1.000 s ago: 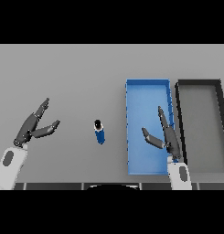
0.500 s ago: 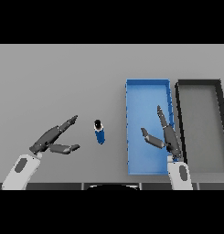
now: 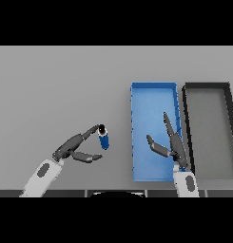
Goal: Pick up the blue pipe and place it into the blue bin.
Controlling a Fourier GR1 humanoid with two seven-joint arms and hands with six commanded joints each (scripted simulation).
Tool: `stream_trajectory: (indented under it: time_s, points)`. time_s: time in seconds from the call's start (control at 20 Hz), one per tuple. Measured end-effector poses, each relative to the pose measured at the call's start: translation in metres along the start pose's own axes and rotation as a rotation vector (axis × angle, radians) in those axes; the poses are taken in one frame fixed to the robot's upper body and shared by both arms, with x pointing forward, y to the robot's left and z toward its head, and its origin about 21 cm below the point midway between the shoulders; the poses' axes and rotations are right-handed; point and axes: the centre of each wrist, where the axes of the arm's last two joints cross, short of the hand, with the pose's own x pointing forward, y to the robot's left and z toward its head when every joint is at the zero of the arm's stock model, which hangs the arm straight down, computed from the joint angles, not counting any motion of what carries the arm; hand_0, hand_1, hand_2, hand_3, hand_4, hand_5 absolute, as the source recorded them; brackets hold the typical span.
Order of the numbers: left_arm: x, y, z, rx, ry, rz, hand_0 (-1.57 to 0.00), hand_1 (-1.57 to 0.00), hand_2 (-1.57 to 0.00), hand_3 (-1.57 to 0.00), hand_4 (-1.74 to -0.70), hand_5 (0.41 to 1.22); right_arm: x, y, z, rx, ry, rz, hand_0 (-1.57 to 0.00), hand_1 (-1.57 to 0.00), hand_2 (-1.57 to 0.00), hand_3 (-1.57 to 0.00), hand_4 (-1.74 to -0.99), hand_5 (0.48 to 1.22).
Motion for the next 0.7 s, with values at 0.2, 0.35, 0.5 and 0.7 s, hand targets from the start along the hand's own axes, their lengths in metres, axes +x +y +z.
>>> stream_trajectory:
  time_s: [0.2, 0.35, 0.5, 0.7]
  points:
    - [-0.004, -0.011, -0.021, -0.031, -0.008, 0.039, 0.0, 0.0, 0.0, 0.0, -1.17, 0.464, 0.001, -0.001, 0.0, -0.014, -0.001, 0.009, 0.0, 0.0, 0.0, 0.0, -1.208, 0.608]
    - [-0.006, -0.015, -0.04, -0.042, 0.009, -0.014, 0.0, 0.0, 0.0, 0.0, -1.13, 0.462, 0.001, -0.007, 0.0, -0.017, 0.006, 0.012, 0.0, 0.0, 0.0, 0.0, -1.201, 0.605]
    - [-0.008, -0.026, -0.051, -0.075, -0.045, 0.048, 0.0, 0.0, 0.0, 0.0, -1.19, 0.513, 0.001, -0.011, -0.004, -0.02, 0.012, 0.005, 0.0, 0.0, 0.0, 0.0, -1.207, 0.607]
    - [-0.008, -0.03, -0.064, -0.044, -0.081, 0.103, -0.03, -0.14, -0.22, -0.12, -1.29, 0.617, -0.004, -0.009, 0.0, -0.02, 0.017, 0.003, 0.0, 0.0, 0.0, 0.0, -1.196, 0.605]
